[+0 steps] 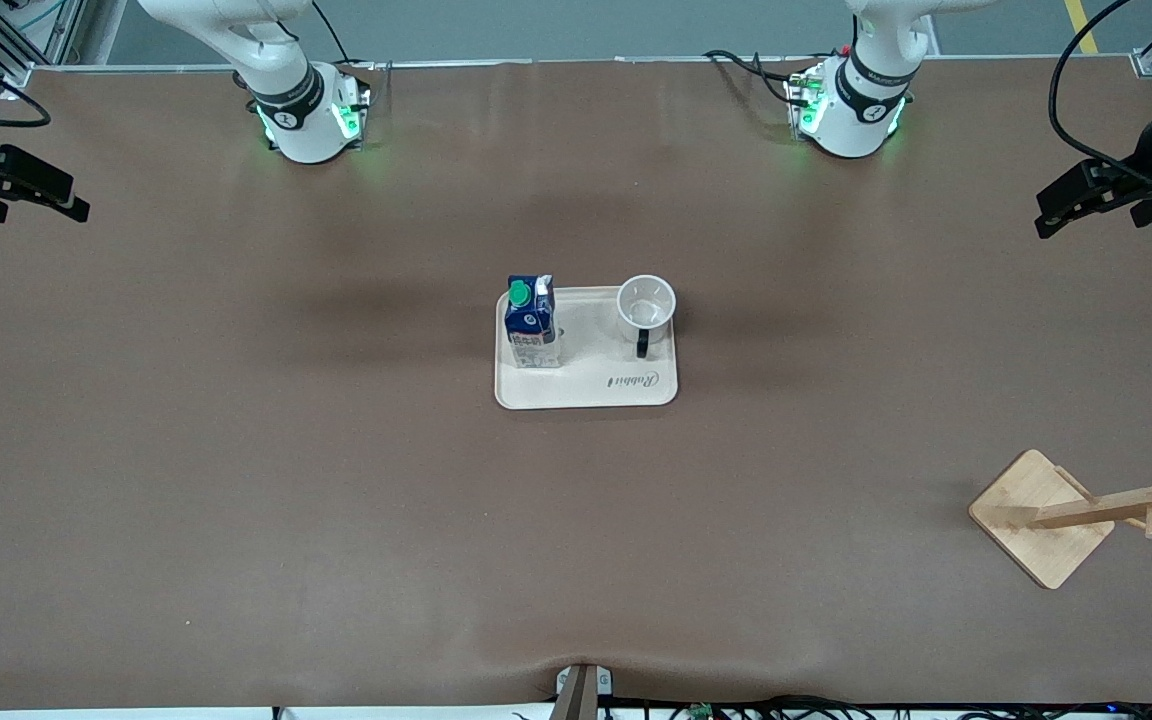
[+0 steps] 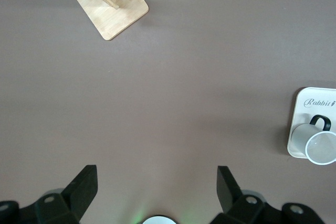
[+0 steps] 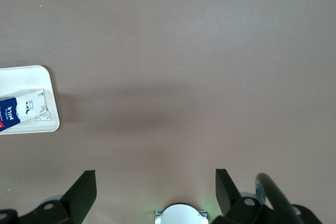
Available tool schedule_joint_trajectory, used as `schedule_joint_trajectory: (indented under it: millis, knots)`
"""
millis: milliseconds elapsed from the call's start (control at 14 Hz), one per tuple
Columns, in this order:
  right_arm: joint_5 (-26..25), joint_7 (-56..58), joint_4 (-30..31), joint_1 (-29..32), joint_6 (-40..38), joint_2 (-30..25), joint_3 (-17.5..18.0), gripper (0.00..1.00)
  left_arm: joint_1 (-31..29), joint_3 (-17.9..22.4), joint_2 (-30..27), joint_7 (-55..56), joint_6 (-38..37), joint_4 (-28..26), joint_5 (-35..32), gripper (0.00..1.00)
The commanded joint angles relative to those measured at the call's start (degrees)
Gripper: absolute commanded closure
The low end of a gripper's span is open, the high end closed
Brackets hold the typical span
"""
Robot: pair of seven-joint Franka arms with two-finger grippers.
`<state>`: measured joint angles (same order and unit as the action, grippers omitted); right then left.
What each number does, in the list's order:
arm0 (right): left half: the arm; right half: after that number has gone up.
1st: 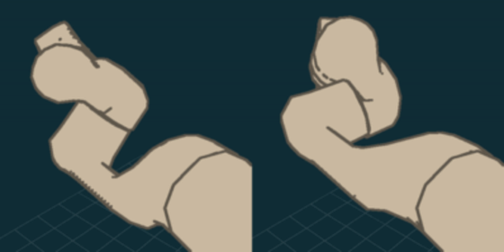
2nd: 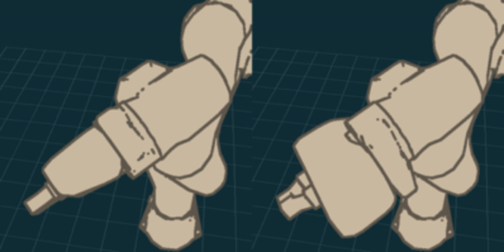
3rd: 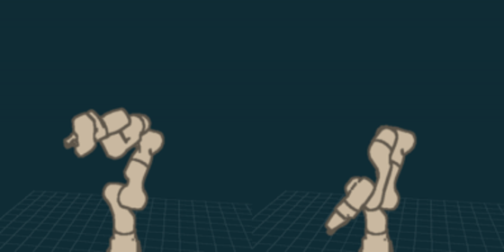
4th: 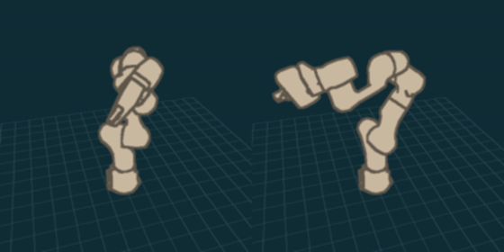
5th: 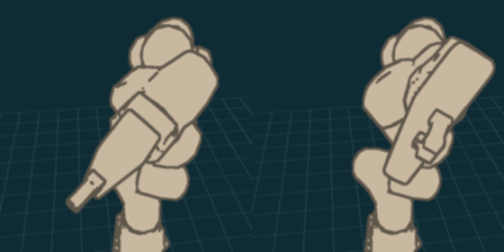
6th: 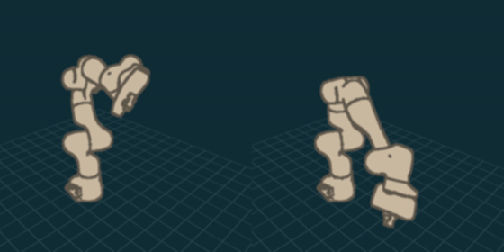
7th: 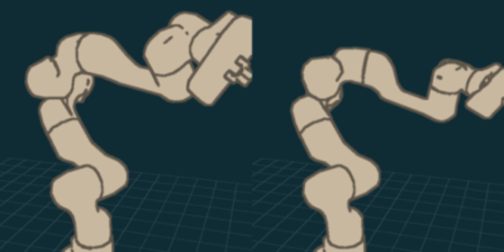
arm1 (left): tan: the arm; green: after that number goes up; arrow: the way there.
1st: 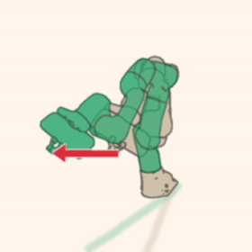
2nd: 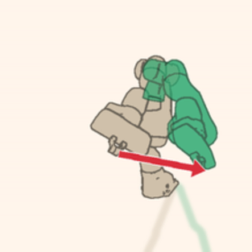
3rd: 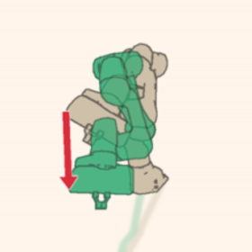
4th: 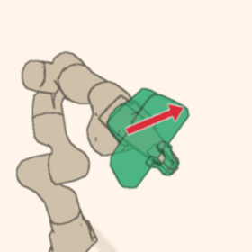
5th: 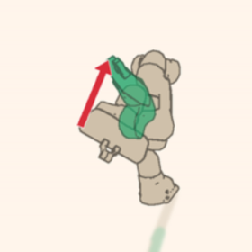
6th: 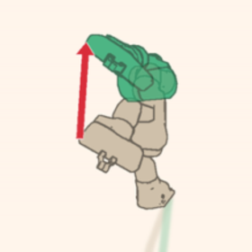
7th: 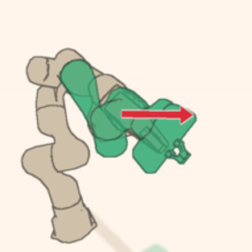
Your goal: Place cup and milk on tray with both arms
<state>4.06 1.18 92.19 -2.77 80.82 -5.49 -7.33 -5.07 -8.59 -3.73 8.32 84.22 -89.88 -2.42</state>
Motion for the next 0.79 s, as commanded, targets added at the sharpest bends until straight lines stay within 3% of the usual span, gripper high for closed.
schedule_joint_trajectory:
  millis: [0, 714]
  knots:
    - [-0.02, 0.05, -0.70, 0.30, -0.13, -0.05, 0.21, 0.00, -0.29, 0.06, -0.93, -1.03, 0.15, -0.56, 0.92, 0.00]
    - [0.07, 0.05, -0.78, 0.30, -0.92, -0.22, 0.21, 0.00, 0.15, -0.90, 0.39, -1.12, -0.20, 0.76, 2.23, 0.00]
